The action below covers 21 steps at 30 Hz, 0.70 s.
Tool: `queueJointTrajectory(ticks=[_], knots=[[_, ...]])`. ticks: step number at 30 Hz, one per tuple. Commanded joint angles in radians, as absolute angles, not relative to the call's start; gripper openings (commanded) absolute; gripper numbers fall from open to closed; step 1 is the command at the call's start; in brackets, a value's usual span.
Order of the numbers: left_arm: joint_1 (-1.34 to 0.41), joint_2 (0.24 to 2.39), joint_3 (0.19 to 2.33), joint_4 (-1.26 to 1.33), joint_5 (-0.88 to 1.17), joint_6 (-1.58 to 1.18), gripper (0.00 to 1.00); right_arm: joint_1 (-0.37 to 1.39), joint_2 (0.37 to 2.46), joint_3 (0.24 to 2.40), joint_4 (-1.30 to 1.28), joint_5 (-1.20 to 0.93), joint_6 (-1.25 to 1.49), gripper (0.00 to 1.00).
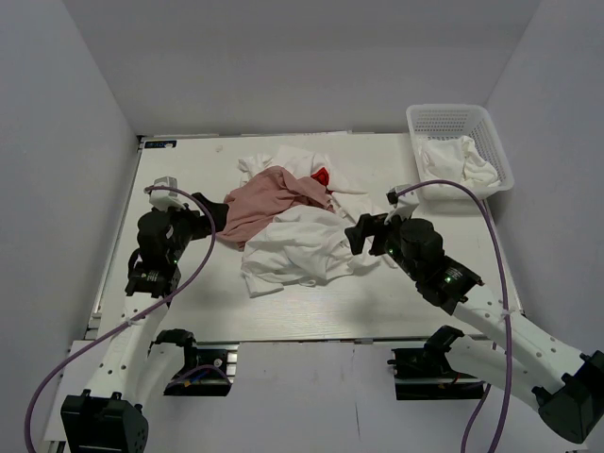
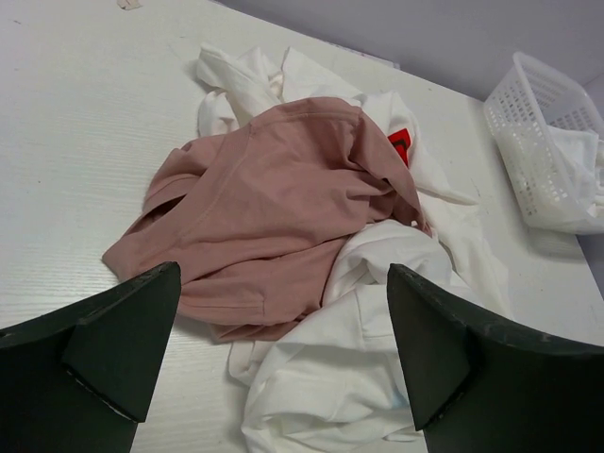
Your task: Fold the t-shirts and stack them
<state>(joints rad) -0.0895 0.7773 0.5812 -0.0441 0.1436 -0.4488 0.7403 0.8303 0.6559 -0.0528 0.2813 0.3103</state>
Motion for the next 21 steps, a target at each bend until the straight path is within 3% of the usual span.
queueJointTrajectory(ticks=[1, 8, 13, 17, 21], knots=[[-0.095, 0.772, 0.578, -0.038, 0.17, -0.454, 1.0, 0.739, 0.825, 0.653, -0.04, 0.252, 0.317, 0.9], [-0.095, 0.791, 0.578, -0.02, 0.158, -0.474, 1.0, 0.745, 0.916, 0.652, 0.028, 0.114, 0.25, 0.9], [-0.095, 0.825, 0.578, -0.02, 0.167, -0.474, 1.0, 0.804, 1.25, 0.837, 0.009, 0.011, 0.219, 0.9], [-0.095, 0.834, 0.578, -0.02, 0.167, -0.483, 1.0, 0.871, 1.5, 0.965, -0.054, 0.205, 0.189, 0.9], [-0.095, 0.844, 0.578, -0.02, 0.167, -0.483, 1.0, 0.919, 1.621, 1.023, -0.015, 0.345, 0.201, 0.9]])
